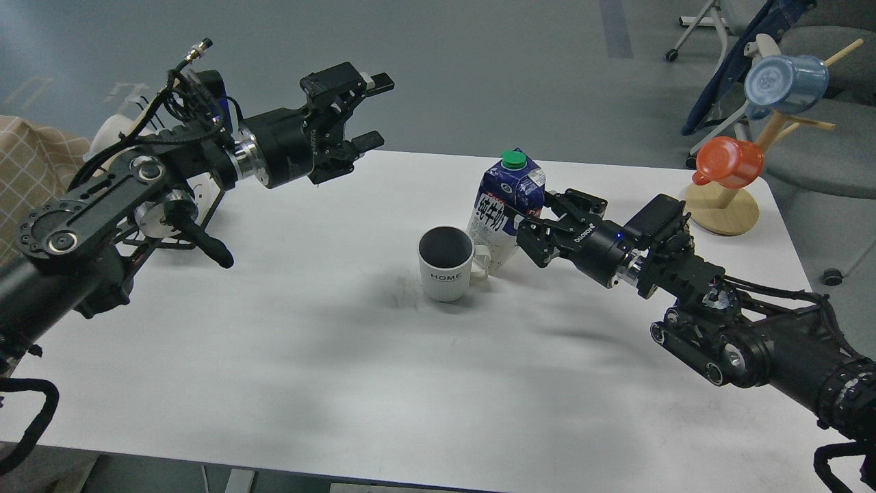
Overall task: Place cup and milk with both arms
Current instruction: 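Lower the milk carton onto the table next to the mug, then open the right gripper and withdraw it from the carton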
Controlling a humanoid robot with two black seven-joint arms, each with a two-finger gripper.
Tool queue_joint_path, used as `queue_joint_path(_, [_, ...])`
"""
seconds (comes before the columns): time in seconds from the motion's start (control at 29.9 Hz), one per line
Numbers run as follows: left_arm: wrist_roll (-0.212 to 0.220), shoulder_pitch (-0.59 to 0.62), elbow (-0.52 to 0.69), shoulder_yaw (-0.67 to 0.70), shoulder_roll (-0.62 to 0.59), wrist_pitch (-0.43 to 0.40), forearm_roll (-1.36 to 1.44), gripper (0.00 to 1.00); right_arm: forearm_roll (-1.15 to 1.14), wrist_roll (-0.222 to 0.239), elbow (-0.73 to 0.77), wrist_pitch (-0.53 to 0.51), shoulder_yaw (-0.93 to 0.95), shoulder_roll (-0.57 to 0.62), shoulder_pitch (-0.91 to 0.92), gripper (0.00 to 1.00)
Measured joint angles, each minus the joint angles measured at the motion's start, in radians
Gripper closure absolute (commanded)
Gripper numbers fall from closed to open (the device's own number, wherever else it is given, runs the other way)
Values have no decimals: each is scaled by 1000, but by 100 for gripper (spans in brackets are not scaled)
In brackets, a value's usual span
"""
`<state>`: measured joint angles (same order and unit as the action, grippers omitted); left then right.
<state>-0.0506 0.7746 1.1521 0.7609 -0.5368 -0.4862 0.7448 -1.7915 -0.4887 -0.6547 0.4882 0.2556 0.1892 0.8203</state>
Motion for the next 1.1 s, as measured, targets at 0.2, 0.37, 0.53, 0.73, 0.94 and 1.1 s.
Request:
queue_joint_path(0.2, [0,0,0,0,0,0,1,3,6,0,-2,0,0,-2,2,37])
queue_joint_path(0.37, [0,0,0,0,1,0,1,3,6,0,-4,0,1,2,5,35])
queue_joint_path(0.53, [0,0,0,0,1,0,1,3,6,0,-10,0,1,10,6,34])
queue_joint_path(0.73, [0,0,0,0,1,0,1,3,11,0,-29,1,-5,34,7,32])
queue_joint_path(0.94, [0,-11,0,1,3,0,1,3,16,0,-65,1,-7,60,0,31])
queue_joint_path(1.1, [0,-19,0,8,4,0,1,3,26,0,-106,1,-8,88,-7,31])
